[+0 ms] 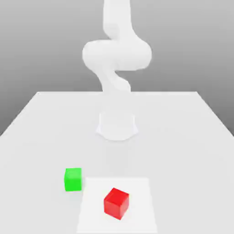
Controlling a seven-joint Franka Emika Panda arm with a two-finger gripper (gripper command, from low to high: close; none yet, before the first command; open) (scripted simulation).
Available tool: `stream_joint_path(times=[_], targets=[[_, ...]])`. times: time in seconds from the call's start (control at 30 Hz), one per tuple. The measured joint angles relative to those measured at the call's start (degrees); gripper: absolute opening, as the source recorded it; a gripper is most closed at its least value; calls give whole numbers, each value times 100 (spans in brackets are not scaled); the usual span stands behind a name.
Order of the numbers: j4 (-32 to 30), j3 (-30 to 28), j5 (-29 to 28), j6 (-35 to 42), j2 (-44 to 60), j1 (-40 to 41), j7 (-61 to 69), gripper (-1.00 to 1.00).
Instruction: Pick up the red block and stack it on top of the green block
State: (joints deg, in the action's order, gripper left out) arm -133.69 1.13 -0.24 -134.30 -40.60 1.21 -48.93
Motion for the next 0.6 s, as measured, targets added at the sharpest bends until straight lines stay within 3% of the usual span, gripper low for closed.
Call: stream_joint_path(times=[0.6], targets=[[-1381,508,-243,-1826,3776,560,-2290,0]])
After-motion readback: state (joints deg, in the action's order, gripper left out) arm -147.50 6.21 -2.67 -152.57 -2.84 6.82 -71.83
